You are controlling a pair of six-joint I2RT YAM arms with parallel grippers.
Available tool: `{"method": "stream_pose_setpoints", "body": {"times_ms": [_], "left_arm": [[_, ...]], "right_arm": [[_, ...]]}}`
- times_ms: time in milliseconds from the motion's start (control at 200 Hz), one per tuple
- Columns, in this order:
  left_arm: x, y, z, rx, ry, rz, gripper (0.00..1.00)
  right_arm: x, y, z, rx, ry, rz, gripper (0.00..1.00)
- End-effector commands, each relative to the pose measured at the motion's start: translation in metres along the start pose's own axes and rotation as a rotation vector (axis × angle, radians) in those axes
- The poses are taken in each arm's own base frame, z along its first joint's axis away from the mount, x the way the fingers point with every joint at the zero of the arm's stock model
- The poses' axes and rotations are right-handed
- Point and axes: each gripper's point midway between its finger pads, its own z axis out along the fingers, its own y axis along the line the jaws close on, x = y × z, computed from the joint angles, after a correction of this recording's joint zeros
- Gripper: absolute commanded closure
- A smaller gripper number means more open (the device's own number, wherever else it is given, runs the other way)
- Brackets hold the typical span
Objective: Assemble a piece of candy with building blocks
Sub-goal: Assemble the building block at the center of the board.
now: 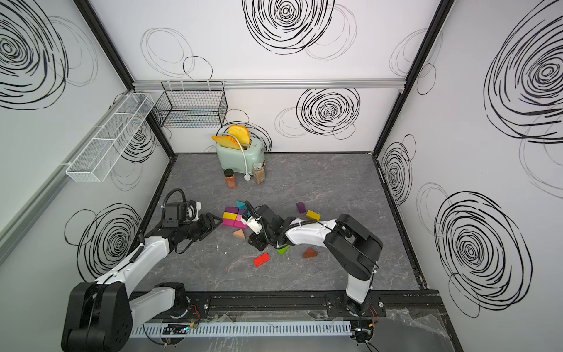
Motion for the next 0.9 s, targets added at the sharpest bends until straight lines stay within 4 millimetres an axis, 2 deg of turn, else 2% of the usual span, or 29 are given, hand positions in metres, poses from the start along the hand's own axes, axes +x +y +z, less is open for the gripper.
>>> {"method": "stream_pose_setpoints", "body": {"times_ms": [0,285,895], "left_arm": [[-0.015,-0.01,-0.002,0.014,-0.04,0.047,0.37],[-0.019,-0.006,-0.002,0.013,-0.043,0.038,0.38],[-0.015,0.003,-0.003,0.011,-0.046,0.015,0.38]], "right_arm": [[-0.003,-0.002,0.007,0.009,0.011,-0.043,0.71],[-0.007,0.017,0.019,-0.05,-0.013,-0.071,0.72],[-0.025,0.012,0.043,-0.034,-0.042,-0.065,0.76]]}}
